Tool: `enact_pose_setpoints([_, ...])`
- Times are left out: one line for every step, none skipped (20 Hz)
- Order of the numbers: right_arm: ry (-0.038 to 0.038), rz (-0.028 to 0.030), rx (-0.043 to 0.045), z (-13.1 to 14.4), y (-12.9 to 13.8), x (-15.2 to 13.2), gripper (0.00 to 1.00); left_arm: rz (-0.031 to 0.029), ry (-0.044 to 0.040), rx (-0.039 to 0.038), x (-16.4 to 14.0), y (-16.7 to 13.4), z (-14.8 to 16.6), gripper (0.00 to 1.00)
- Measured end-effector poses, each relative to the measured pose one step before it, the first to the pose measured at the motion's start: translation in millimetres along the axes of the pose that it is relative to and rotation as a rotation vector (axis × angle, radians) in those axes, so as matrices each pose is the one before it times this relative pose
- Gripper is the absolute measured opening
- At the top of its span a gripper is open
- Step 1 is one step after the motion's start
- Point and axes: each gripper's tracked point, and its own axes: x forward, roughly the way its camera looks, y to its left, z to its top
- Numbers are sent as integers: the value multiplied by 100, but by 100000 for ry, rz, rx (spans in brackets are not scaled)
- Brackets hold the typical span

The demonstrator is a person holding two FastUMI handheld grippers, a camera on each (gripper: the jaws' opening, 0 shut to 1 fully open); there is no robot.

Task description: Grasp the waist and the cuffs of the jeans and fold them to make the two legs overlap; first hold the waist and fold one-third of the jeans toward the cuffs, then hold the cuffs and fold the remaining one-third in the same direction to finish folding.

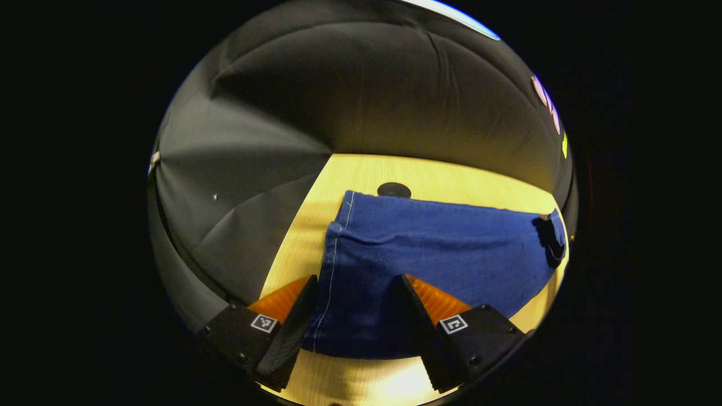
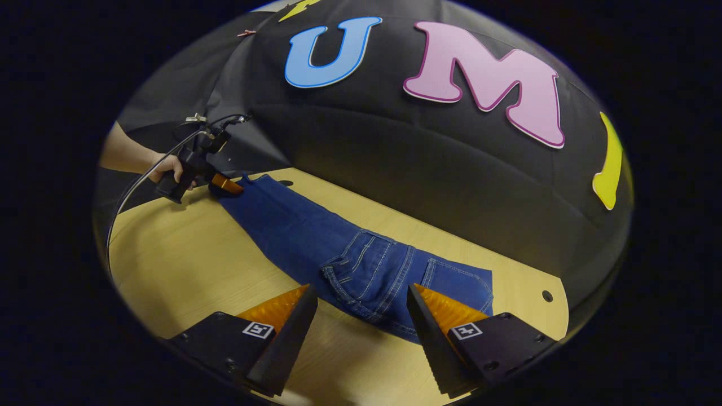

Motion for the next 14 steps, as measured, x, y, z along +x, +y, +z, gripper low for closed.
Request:
enact_pose_setpoints([742, -199, 1153, -189, -41, 20, 97, -237, 1092, 616, 33, -61, -200, 86])
enact_pose_setpoints([1094, 26, 1381, -420, -29, 35, 97, -472, -319, -80, 89, -227, 31, 86])
enact_pose_setpoints([1278, 92, 1506, -428, -38, -57, 97, -152, 523, -148, -82, -22, -64, 85])
enact_pose_setpoints([1203, -159, 1431, -504, -28, 65, 97, -518, -275, -551, 77, -15, -128, 83])
enact_pose_setpoints([748, -283, 1314, -312, -93, -90, 97, -1880, -3, -145, -110, -366, 41, 80])
enact_pose_setpoints([376, -226, 1072, -250, -125, -85, 97, -2117, -842, 651, -55, -811, -2, 82])
enact_pose_setpoints([231, -384, 571, -155, -210, -66, 97, -2103, -1340, 983, 294, -1178, 88, 71])
enact_pose_setpoints([271, -895, -44, -139, -330, -46, 97, 52, -1724, 1899, 89, -652, -171, 60])
enact_pose_setpoints([204, -1003, -508, -16, -422, 13, 97, 1071, -1844, 1894, 97, -231, -123, 49])
enact_pose_setpoints([59, -1061, -546, -28, -511, -72, 97, 1281, -1508, 337, 52, 114, 140, 37])
enact_pose_setpoints([-201, -610, 2, 138, -369, -54, 98, 1041, -802, -2451, 183, 83, -6, 26])
enact_pose_setpoints([-281, -227, 602, 214, -318, -64, 98, -246, -1292, -3461, -363, -361, -10, 15])
enact_pose_setpoints([-520, -307, 705, 268, -332, -40, 97, -682, -1369, -4207, -223, -274, 156, 14])
enact_pose_setpoints([-531, -745, 469, 196, -511, -126, 97, -688, -908, -4371, -331, -193, 176, 5])
